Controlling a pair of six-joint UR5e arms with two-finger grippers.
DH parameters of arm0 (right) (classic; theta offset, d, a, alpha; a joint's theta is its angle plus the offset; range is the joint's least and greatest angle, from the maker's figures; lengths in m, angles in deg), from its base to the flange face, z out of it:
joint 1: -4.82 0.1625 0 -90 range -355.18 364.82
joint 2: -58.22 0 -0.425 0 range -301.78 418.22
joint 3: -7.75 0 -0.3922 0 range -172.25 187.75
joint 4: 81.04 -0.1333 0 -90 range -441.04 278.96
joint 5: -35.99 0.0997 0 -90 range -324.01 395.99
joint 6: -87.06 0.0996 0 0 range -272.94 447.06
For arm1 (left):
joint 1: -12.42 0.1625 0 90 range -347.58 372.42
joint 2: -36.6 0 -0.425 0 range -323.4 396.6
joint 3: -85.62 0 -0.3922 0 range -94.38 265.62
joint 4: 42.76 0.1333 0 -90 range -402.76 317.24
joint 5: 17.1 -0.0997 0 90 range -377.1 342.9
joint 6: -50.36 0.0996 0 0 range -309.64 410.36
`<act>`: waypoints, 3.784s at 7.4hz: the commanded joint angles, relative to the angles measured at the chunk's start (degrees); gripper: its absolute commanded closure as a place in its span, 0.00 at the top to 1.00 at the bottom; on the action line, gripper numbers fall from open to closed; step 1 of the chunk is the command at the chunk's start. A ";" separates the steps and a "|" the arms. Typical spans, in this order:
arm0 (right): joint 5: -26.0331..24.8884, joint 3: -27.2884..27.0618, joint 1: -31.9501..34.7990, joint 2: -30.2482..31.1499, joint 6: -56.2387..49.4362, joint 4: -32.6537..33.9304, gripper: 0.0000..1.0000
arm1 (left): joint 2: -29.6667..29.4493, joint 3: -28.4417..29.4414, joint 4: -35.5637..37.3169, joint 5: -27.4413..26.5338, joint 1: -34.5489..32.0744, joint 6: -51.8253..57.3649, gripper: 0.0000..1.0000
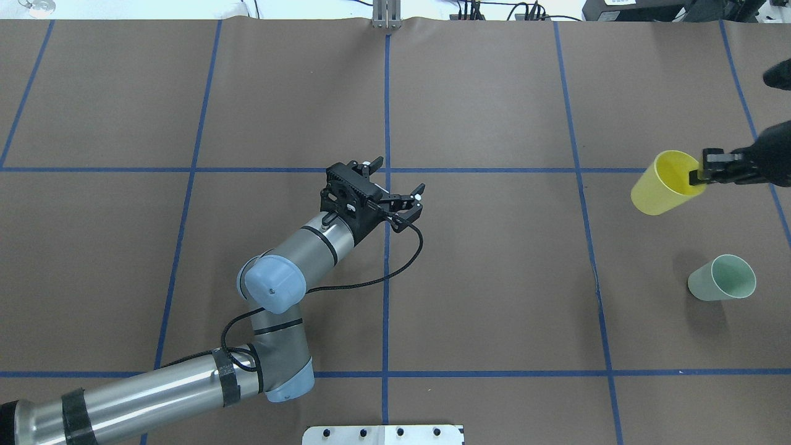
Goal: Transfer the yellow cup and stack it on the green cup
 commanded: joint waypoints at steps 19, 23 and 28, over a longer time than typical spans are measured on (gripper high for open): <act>-0.44 7.67 -1.07 17.67 0.17 -17.63 0.00 | -0.08 1.43 0.29 -0.14 -0.80 -3.49 0.99; -0.44 8.37 -1.42 17.49 0.17 -17.63 1.00 | -0.08 1.43 0.37 -0.14 -1.06 -4.99 0.99; -0.26 13.18 2.78 6.02 -0.71 -16.84 1.00 | 1.15 2.91 2.64 6.74 -8.76 -34.35 0.99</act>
